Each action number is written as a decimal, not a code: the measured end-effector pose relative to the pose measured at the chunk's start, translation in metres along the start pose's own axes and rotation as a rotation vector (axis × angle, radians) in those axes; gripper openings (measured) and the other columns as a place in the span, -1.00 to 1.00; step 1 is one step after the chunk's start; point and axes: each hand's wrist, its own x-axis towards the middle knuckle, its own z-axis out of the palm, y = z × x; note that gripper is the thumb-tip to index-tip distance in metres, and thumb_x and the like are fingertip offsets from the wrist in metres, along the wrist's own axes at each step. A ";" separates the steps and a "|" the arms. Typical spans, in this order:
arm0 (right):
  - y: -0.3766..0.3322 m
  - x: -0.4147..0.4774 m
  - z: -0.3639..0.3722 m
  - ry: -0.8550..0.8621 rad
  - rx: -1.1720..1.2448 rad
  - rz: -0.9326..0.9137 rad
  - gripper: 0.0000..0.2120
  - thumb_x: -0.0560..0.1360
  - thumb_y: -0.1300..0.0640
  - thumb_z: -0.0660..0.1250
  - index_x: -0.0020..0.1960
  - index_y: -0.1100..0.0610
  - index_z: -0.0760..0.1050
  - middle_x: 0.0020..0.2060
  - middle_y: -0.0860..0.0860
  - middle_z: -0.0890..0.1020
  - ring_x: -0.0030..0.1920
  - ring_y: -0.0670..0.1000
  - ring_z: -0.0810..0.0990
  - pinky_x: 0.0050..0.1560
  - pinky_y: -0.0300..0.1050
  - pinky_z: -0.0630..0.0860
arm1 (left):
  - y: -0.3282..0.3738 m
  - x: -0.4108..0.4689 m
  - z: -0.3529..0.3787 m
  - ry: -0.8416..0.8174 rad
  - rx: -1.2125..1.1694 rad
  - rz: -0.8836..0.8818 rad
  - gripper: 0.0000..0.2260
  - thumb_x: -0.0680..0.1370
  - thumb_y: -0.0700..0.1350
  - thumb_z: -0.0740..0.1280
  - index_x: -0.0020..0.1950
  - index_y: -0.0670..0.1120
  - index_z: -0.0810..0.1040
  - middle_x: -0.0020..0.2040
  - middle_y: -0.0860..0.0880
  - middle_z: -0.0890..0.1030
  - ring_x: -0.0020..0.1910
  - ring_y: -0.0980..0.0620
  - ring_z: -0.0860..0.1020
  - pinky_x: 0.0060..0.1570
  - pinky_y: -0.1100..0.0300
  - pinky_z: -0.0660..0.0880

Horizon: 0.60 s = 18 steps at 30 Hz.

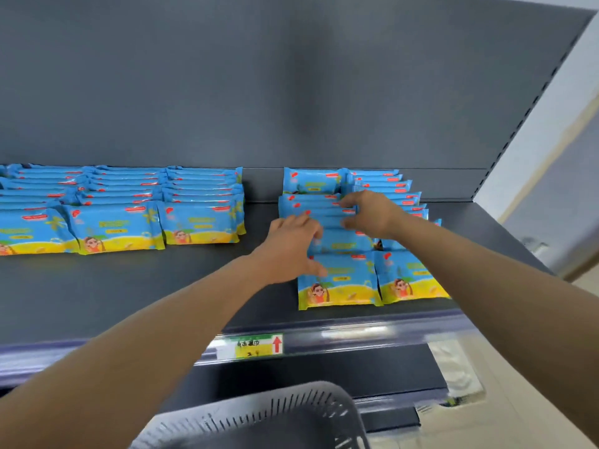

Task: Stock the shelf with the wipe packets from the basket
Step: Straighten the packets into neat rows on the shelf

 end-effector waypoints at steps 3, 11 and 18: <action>0.019 -0.010 0.003 0.025 0.025 -0.085 -0.58 0.51 0.18 0.31 0.35 0.18 0.41 0.30 0.12 0.50 0.28 0.12 0.46 0.21 -0.12 0.35 | 0.014 -0.006 0.015 -0.053 0.099 -0.080 -0.21 0.23 0.28 0.46 0.35 0.01 0.31 0.31 0.02 0.30 0.36 -0.01 0.19 0.34 0.05 -0.09; 0.041 -0.011 -0.014 -0.088 0.016 -0.155 -0.56 0.50 0.09 0.34 0.34 0.16 0.40 0.33 0.11 0.45 0.31 0.12 0.41 0.25 -0.04 0.35 | 0.041 -0.003 0.020 -0.069 0.179 -0.244 -0.27 0.26 0.26 0.45 0.33 0.01 0.31 0.30 0.02 0.36 0.33 -0.06 0.26 0.41 -0.04 -0.10; 0.033 -0.009 -0.010 -0.098 0.035 -0.116 -0.58 0.54 0.08 0.28 0.37 0.14 0.37 0.32 0.08 0.46 0.29 0.12 0.43 0.25 -0.02 0.37 | 0.044 -0.001 0.019 -0.078 0.255 -0.243 -0.37 0.29 0.25 0.43 0.24 -0.03 0.42 0.13 -0.03 0.42 0.19 -0.05 0.35 0.27 0.03 0.11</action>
